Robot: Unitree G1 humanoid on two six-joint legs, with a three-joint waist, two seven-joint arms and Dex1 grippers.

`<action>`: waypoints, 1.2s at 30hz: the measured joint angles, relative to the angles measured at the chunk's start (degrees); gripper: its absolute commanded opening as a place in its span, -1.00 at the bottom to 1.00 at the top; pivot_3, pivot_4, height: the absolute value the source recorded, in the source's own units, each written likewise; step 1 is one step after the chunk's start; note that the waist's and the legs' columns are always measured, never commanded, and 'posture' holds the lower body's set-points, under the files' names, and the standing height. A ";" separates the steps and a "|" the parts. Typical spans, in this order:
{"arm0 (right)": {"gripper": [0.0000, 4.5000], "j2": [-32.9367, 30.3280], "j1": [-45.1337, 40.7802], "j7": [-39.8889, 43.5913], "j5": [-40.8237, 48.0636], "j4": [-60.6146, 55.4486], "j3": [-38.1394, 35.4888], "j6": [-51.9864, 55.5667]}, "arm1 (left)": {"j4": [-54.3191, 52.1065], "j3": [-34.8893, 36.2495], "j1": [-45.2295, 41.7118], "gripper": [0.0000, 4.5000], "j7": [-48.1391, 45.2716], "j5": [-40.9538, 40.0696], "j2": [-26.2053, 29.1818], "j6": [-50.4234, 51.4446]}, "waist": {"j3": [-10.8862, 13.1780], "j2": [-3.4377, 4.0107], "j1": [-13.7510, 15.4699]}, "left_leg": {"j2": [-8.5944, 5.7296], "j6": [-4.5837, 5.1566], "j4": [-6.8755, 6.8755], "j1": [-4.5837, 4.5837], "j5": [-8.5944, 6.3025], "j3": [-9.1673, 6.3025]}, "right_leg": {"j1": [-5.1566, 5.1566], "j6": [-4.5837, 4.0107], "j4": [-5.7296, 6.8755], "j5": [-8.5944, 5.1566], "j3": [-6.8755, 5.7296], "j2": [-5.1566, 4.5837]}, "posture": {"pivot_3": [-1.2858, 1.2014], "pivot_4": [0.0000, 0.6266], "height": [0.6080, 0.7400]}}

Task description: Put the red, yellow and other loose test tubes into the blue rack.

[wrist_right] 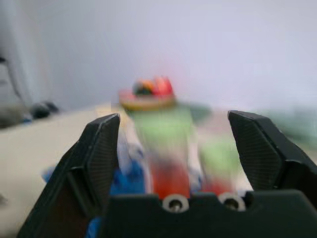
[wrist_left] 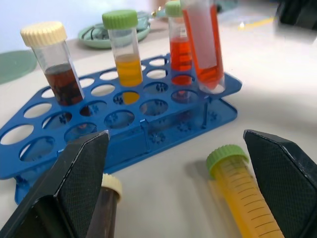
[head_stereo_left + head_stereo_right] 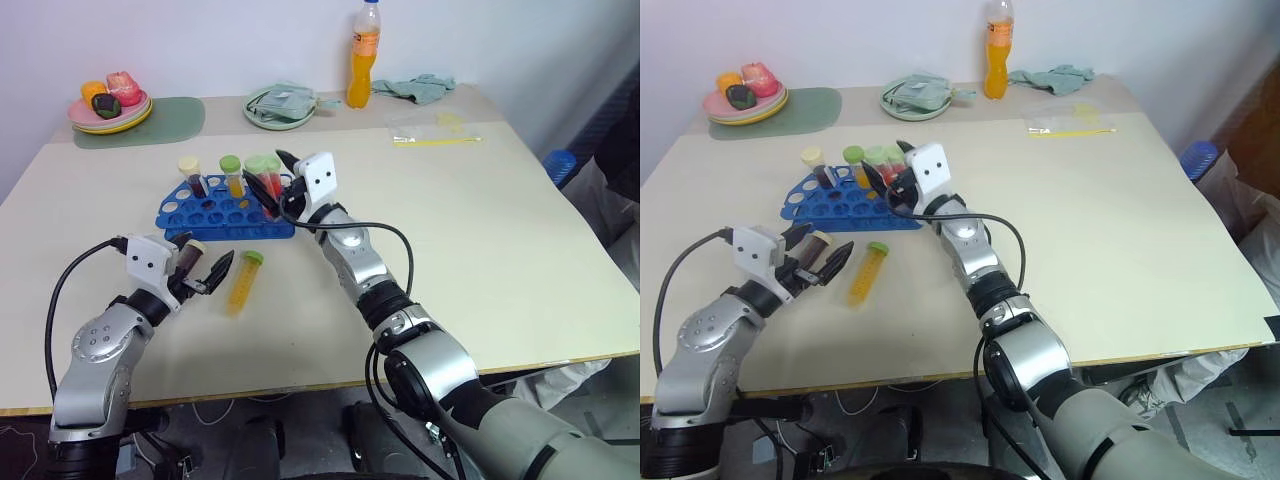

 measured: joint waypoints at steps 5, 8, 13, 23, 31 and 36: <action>0.77 -3.44 6.75 4.51 0.76 -13.78 2.52 8.68 | -1.05 -0.90 -0.49 1.00 -1.14 -0.44 1.36 2.05 | -0.01 -0.02 0.06 | -0.02 0.00 0.03 0.02 0.00 -0.04 | 0.04 0.01 -0.01 0.00 0.03 -0.09 | 0.03 -0.52 1.00; 0.77 -5.17 7.42 3.89 0.41 -17.55 2.74 15.23 | -1.05 -1.39 -0.28 1.00 -1.46 -0.48 1.32 2.03 | 0.00 0.00 -0.05 | 0.00 0.00 0.01 0.02 0.00 -0.03 | -0.01 0.00 0.00 0.00 0.04 -0.02 | 0.03 -0.52 1.00; 0.77 -6.37 5.16 1.95 -0.99 -22.20 4.16 31.08 | -1.06 -1.86 0.11 1.00 -2.23 -0.50 1.06 2.01 | 0.00 0.01 0.02 | 0.01 0.00 -0.03 0.01 0.00 -0.04 | -0.07 -0.04 0.01 -0.02 0.04 0.01 | 0.03 -0.52 1.00; 0.77 -1.59 -4.68 -5.05 -0.32 -17.66 2.25 50.84 | -0.87 -1.88 1.05 1.00 -3.88 -0.51 1.12 0.83 | 0.00 0.00 -0.04 | -0.01 0.00 -0.05 -0.01 0.00 0.00 | -0.09 -0.07 -0.01 -0.04 0.02 0.01 | 0.03 -0.52 1.00; 0.43 -0.05 -8.02 -8.27 0.29 -8.74 -1.22 51.33 | -0.82 -1.54 2.39 1.00 -3.92 -0.48 1.10 0.22 | 0.00 -0.01 -0.02 | -0.02 0.00 -0.05 -0.06 0.00 0.04 | -0.08 -0.08 -0.08 -0.05 0.02 -0.04 | 0.03 -0.52 1.00; -0.65 -0.15 -9.23 -8.36 0.24 -8.32 -1.78 51.65 | -1.29 -1.58 2.73 1.00 -3.60 -0.48 1.08 0.37 | 0.00 0.00 -0.10 | -0.01 0.00 -0.07 -0.05 0.00 0.03 | -0.10 -0.08 -0.07 -0.05 0.01 0.02 | 0.03 -0.52 1.00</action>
